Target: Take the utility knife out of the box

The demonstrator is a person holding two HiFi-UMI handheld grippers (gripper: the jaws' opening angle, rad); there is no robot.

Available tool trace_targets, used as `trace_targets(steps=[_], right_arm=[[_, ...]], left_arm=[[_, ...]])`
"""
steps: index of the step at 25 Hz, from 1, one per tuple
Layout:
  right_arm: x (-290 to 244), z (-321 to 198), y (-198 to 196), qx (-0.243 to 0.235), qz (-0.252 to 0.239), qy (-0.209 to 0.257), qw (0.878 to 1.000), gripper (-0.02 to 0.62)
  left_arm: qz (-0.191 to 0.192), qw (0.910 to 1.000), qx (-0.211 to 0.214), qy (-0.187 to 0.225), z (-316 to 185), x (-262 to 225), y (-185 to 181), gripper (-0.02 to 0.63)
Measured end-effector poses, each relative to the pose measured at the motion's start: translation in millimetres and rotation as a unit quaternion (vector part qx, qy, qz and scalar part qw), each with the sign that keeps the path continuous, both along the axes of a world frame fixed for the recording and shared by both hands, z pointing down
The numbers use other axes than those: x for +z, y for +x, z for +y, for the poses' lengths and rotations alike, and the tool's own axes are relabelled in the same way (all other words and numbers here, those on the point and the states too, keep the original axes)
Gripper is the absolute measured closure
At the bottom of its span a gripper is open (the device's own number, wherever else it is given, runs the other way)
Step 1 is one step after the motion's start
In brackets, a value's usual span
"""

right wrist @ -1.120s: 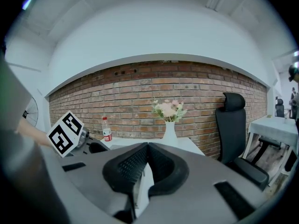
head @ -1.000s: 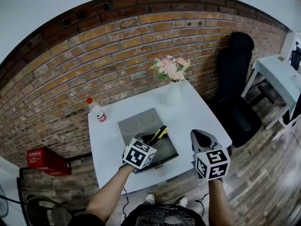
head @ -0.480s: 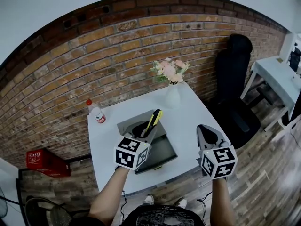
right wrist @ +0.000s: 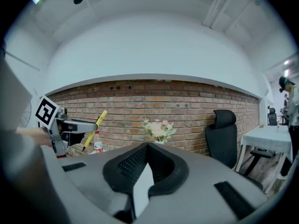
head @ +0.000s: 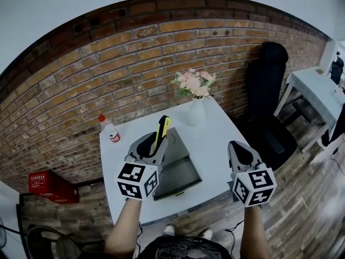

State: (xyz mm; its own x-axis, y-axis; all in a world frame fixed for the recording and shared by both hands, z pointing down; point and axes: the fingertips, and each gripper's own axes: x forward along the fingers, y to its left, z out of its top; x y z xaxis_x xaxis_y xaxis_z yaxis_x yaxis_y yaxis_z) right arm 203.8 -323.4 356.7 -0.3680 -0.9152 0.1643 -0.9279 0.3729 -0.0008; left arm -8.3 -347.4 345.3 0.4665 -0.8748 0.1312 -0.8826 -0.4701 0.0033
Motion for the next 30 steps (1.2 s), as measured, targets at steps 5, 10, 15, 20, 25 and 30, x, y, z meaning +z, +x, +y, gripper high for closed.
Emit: trace_targets(steps=[5, 10, 15, 20, 25, 30], right_arm=[[-2, 1, 1, 0.000, 0.003, 0.003, 1.000, 0.577], [-3, 2, -5, -0.009, 0.008, 0.002, 1.000, 0.577], [-1, 2, -6, -0.010, 0.009, 0.001, 1.000, 0.577], [-2, 2, -5, -0.010, 0.009, 0.001, 1.000, 0.577], [-2, 3, -6, -0.009, 0.013, 0.000, 1.000, 0.577], [0, 4, -4, -0.009, 0.013, -0.001, 1.000, 0.577]], left_arm=[[0.014, 0.9995, -0.027, -0.011, 3, 12, -15, 0.477], [0.020, 0.9990, -0.039, -0.015, 4, 15, -24, 0.477], [0.019, 0.9989, -0.039, -0.016, 5, 16, -24, 0.477], [0.018, 0.9990, -0.037, -0.018, 5, 17, -22, 0.477], [0.018, 0.9990, -0.035, -0.021, 6, 18, -22, 0.477], [0.017, 0.9991, -0.033, -0.022, 6, 20, -19, 0.477]])
